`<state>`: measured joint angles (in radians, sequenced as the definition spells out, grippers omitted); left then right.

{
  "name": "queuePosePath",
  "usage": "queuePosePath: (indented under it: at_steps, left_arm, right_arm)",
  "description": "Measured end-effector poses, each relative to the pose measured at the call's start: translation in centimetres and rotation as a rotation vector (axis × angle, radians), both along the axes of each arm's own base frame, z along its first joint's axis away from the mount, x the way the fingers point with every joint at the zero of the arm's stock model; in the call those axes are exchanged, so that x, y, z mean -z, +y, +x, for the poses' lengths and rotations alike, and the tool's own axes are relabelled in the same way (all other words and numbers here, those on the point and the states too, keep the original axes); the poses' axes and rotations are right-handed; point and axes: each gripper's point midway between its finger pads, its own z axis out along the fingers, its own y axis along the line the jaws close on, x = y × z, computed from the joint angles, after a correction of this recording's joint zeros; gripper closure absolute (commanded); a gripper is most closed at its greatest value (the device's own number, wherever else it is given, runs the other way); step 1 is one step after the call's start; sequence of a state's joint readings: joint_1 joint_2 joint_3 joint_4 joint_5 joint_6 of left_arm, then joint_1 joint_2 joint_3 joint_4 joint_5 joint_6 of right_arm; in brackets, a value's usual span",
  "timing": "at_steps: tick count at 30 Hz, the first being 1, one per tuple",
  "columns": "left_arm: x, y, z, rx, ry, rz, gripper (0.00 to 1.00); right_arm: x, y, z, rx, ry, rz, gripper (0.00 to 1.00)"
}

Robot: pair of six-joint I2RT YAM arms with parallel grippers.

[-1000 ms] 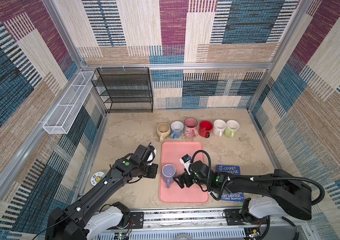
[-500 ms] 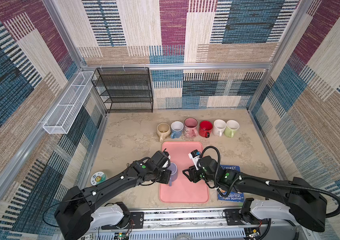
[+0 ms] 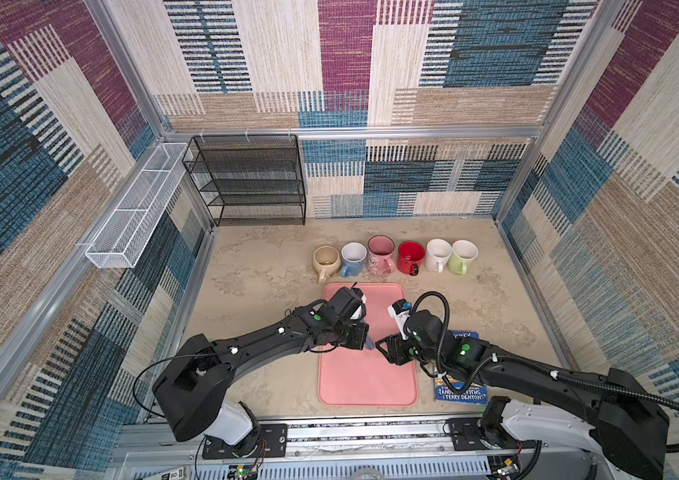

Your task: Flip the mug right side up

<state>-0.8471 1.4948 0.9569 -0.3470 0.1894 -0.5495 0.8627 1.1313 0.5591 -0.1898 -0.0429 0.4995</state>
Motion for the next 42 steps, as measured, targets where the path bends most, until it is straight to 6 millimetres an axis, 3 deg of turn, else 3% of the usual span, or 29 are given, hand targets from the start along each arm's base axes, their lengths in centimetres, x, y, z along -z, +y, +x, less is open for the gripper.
queuePosePath:
  at_steps: [7, 17, 21, 29, 42]
  left_arm:
    - [-3.3, 1.4, -0.4, -0.013, -0.083, -0.038, 0.99]
    - [-5.4, 7.0, -1.9, -0.092, -0.215, 0.015, 0.69]
    - [-5.2, 8.8, -2.2, -0.113, -0.249, 0.053, 0.63]
    - [-4.3, 11.0, -2.4, -0.152, -0.281, 0.11, 0.62]
    - [-3.9, 12.0, -2.3, -0.173, -0.295, 0.13, 0.61]
  right_arm:
    - [-0.6, 0.4, 1.5, -0.016, -0.036, -0.099, 0.51]
    - [-0.7, 2.0, 2.9, -0.115, -0.053, -0.214, 0.52]
    - [-0.9, 2.4, 3.2, -0.132, -0.056, -0.229, 0.52]
    - [1.3, 3.2, 2.6, -0.179, -0.009, -0.297, 0.53]
    - [3.0, 4.7, 3.0, -0.216, -0.002, -0.382, 0.57]
